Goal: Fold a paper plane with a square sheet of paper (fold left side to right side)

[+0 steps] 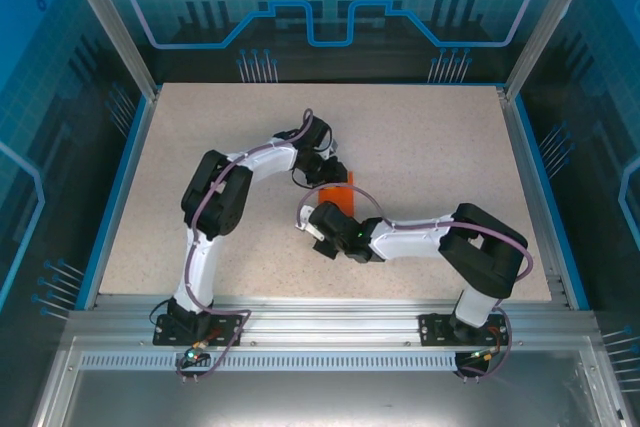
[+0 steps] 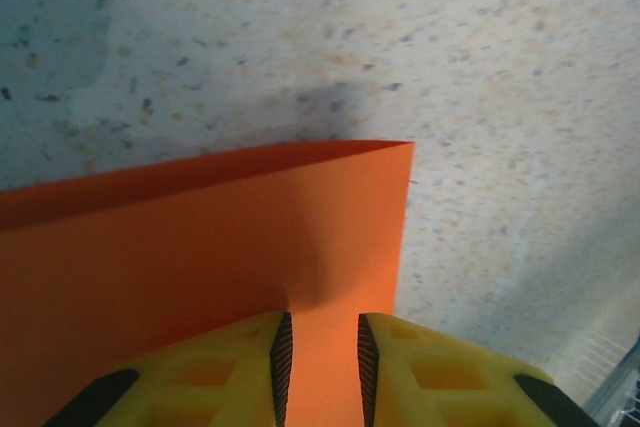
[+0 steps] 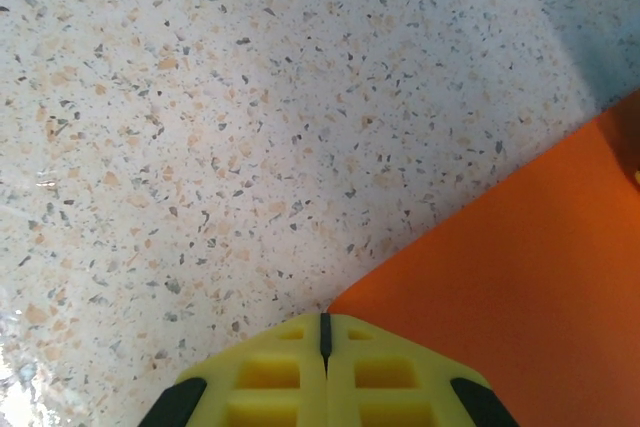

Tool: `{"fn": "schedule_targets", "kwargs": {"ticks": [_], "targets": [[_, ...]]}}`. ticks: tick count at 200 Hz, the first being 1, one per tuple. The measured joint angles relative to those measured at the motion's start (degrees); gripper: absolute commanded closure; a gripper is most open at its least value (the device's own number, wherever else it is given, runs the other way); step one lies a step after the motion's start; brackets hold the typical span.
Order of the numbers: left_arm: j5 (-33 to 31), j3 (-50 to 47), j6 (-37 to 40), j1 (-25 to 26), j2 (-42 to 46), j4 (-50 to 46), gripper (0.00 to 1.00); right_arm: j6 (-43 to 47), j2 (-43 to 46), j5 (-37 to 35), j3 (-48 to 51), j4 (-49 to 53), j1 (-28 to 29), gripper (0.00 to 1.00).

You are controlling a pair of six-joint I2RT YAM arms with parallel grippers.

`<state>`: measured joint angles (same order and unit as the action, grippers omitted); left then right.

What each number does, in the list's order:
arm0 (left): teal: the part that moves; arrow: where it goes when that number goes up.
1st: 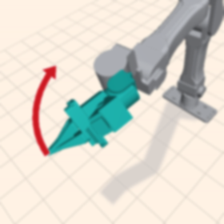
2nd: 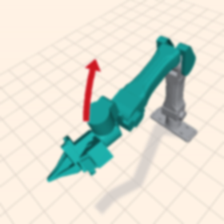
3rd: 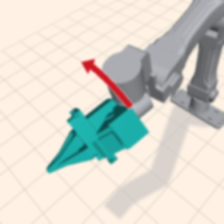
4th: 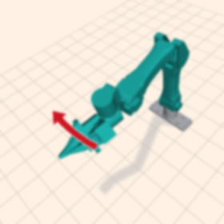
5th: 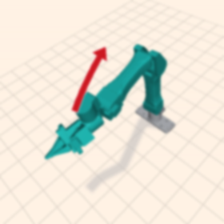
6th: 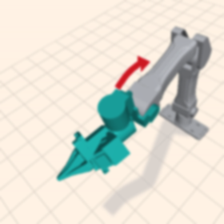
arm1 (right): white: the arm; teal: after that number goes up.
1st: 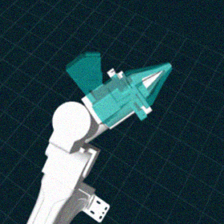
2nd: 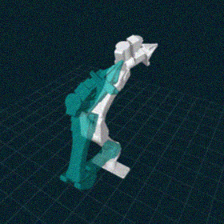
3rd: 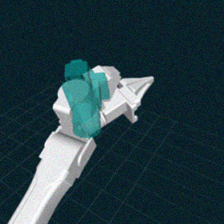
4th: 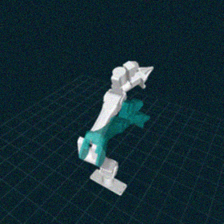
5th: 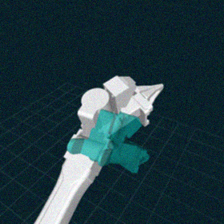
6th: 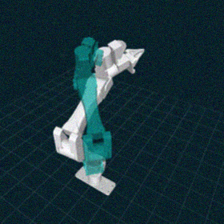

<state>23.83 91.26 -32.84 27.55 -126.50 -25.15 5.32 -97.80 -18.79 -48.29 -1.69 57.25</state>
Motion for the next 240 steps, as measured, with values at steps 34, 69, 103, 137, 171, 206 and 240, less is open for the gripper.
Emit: {"fn": "schedule_targets", "kwargs": {"ticks": [34, 69, 103, 137, 171, 206, 240], "targets": [[0.04, 0.46, 0.48, 0.00, -1.20, -0.81, 0.75, -1.62, 1.70, 5.40, 0.00, 1.70, -3.06, 1.00], [0.07, 0.48, 1.51, 0.00, -1.44, -0.81, 0.76, -4.04, 3.56, 13.55, -0.04, 3.02, -7.85, 1.00], [0.09, 0.48, 1.55, 0.00, -1.51, -0.76, 0.76, -7.23, 3.98, 21.31, -0.09, 4.04, -13.09, 1.00], [0.07, 0.48, 1.77, 0.00, -1.53, -0.79, 0.78, -11.10, 4.00, 28.11, -0.15, 4.28, -19.37, 1.00], [0.07, 0.48, 1.77, 0.00, -1.64, -0.76, 0.78, -13.90, 4.00, 32.13, -0.20, 4.37, -23.63, 1.00], [0.07, 0.52, 1.79, 0.00, -1.70, -0.74, 0.79, -15.54, 3.69, 34.34, -0.48, 5.25, -25.88, 1.00], [0.07, 0.52, 1.84, 0.00, -1.73, -0.74, 0.79, -16.76, 1.14, 34.73, -4.04, 7.17, -27.61, 1.00]]}}
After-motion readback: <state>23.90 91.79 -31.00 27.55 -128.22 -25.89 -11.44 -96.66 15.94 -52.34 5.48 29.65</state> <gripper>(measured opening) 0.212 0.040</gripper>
